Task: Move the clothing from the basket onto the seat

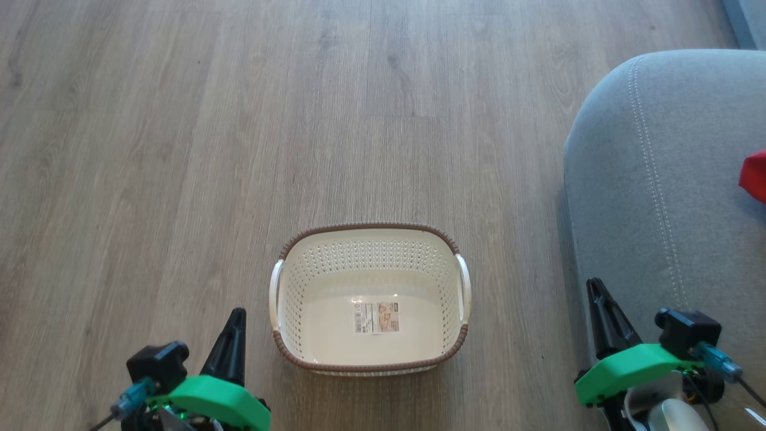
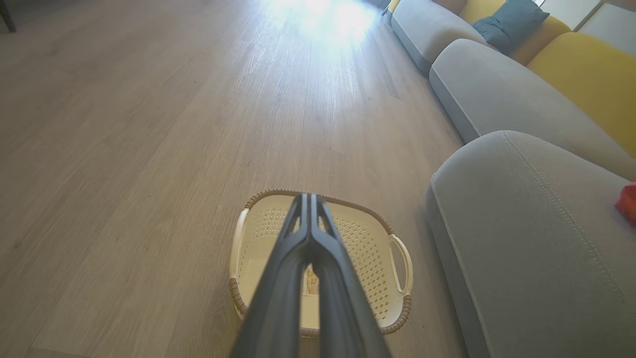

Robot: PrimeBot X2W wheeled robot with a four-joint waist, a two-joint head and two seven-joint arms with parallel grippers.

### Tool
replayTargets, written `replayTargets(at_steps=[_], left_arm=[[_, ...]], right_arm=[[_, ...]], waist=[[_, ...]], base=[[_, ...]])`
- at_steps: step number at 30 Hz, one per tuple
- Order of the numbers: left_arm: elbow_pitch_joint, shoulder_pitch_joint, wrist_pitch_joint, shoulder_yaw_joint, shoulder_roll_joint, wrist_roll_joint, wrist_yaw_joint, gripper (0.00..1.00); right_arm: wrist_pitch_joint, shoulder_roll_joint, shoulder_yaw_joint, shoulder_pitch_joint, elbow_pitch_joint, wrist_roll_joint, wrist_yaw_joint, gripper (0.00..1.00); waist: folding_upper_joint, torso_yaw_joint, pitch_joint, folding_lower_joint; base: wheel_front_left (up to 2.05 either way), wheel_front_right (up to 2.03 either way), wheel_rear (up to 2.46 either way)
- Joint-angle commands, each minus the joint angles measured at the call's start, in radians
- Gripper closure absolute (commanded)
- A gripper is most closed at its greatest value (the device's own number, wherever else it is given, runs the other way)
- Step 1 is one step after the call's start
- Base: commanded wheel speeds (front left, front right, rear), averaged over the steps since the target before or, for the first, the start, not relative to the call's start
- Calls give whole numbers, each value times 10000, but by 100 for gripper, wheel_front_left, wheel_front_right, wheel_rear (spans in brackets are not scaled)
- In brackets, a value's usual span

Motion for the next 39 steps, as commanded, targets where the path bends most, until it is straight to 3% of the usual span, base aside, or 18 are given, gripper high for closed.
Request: replayTargets(at_steps=[1, 39], left_arm=[[-276, -409, 64, 183, 85, -322, -61, 100], [-313, -734, 1044, 770, 191, -4440, -379, 100]], right_arm=[[76, -45, -62, -303, -372, 362, -1, 100], [1128, -85, -360, -466, -642, 4752, -2, 100]], waist=[[0, -12, -16, 0], [0, -264, -330, 0]], base=[[0, 0, 0], [0, 0, 0]])
